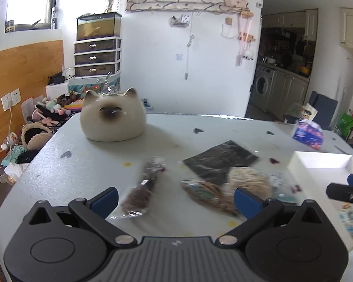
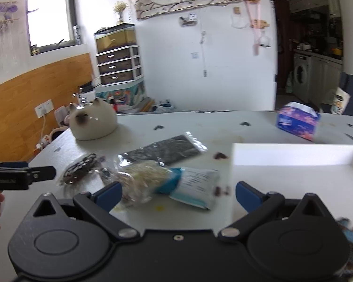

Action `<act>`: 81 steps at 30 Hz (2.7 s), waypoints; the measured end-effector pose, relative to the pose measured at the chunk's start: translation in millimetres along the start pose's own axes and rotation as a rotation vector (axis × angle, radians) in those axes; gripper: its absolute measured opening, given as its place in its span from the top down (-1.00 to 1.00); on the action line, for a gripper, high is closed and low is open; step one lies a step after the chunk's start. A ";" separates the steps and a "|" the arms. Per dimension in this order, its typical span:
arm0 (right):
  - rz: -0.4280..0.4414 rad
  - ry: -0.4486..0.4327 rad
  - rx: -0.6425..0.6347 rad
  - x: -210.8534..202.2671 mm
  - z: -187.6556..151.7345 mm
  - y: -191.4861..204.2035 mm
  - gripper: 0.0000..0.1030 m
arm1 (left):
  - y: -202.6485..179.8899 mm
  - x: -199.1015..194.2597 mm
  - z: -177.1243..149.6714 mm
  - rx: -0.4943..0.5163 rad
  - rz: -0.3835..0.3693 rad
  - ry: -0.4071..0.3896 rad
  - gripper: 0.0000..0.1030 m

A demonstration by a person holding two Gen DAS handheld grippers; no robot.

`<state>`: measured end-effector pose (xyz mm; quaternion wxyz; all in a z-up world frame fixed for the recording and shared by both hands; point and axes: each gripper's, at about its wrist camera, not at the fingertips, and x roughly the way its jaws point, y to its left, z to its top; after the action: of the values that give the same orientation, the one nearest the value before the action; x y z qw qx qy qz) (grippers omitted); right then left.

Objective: Organize soft objects
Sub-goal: 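Move both tools back toward the clear bags on the table, then grasp the clear bag of cords with the right tool while the left grasps the dark-cord bag, then carry both clear bags over the white tray and lower them inside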

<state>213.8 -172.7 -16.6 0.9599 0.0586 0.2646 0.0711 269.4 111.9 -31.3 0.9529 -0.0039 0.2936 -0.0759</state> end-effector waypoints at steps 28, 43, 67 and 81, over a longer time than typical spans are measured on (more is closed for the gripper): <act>0.434 0.358 -0.385 167.1 47.4 25.6 -0.36 | 84.5 136.9 17.4 -0.152 -0.067 0.249 -0.19; 0.375 0.296 -0.346 111.2 20.1 42.5 -0.02 | 44.2 87.0 -4.5 -0.177 -0.045 0.188 0.54; 0.196 0.134 -0.073 -33.2 15.7 -63.6 -0.03 | -90.3 0.3 11.4 -0.181 -0.288 0.041 0.53; -0.042 0.081 0.065 -81.9 2.2 -172.5 -0.03 | -200.6 58.9 29.1 -0.161 -0.447 0.160 0.53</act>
<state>163.6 -356.2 0.2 0.9473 0.0813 0.3068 0.0444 305.2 -96.2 -29.7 0.8828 -0.1386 0.3650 -0.2611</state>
